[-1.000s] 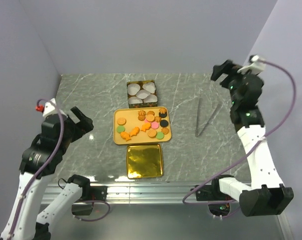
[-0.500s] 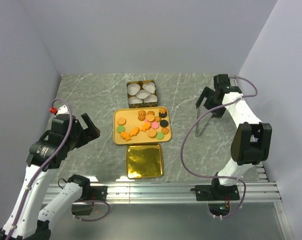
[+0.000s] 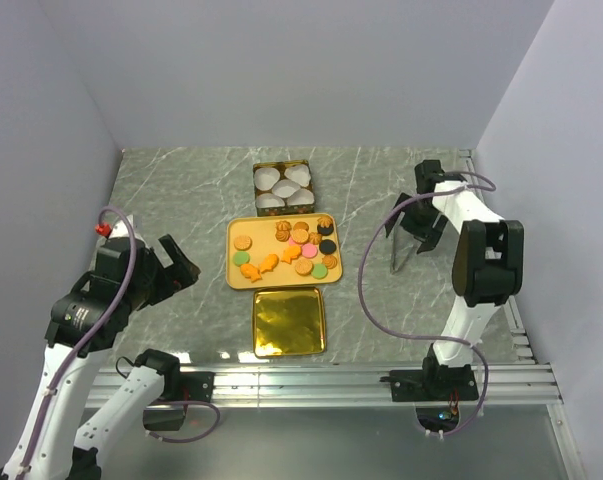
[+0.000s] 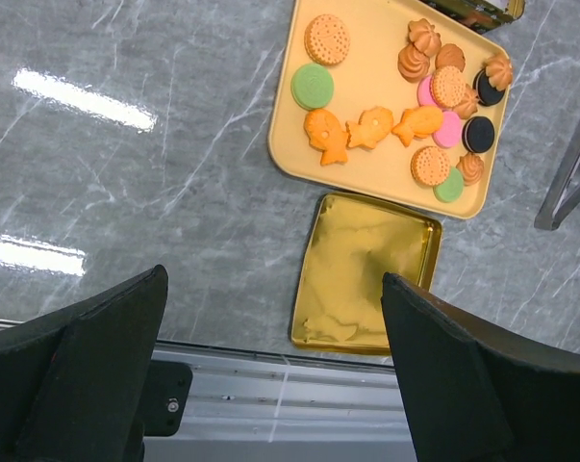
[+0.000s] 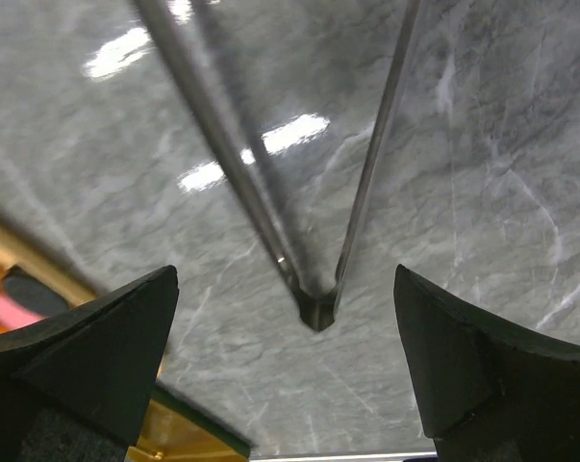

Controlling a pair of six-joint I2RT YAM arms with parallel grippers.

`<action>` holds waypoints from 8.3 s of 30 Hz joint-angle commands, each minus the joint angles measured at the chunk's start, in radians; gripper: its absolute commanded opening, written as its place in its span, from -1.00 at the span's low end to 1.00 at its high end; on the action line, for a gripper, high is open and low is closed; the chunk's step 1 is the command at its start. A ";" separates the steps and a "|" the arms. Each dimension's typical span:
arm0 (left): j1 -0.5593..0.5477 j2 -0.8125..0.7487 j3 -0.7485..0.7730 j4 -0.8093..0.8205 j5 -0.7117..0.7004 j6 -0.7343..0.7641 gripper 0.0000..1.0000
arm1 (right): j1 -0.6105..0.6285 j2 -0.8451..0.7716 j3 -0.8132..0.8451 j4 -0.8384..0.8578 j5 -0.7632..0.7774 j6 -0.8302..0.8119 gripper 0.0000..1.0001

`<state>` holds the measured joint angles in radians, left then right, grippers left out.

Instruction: Pack the cookies

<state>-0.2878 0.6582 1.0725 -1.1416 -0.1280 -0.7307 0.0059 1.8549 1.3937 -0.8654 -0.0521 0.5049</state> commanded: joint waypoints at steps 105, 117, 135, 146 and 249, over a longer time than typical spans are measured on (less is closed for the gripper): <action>-0.004 0.127 -0.075 0.131 0.111 0.111 0.99 | 0.597 0.188 0.772 -0.554 0.235 -0.077 0.05; -0.014 0.126 -0.086 0.135 0.120 0.109 0.99 | 0.614 0.204 0.717 -0.544 0.299 -0.080 0.05; -0.014 0.075 -0.098 0.105 0.117 0.105 0.99 | 0.629 0.286 0.732 -0.506 0.288 -0.062 0.04; -0.017 0.060 -0.108 0.106 0.120 0.105 0.99 | 0.641 0.282 0.685 -0.488 0.310 -0.042 -0.21; -0.103 0.304 0.107 0.057 -0.125 0.143 0.99 | 0.543 0.509 1.091 0.011 0.316 -0.161 -0.44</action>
<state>-0.3878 0.9661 1.1339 -1.0767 -0.2195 -0.5869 0.5583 2.3741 2.4554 -0.9241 0.2272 0.3725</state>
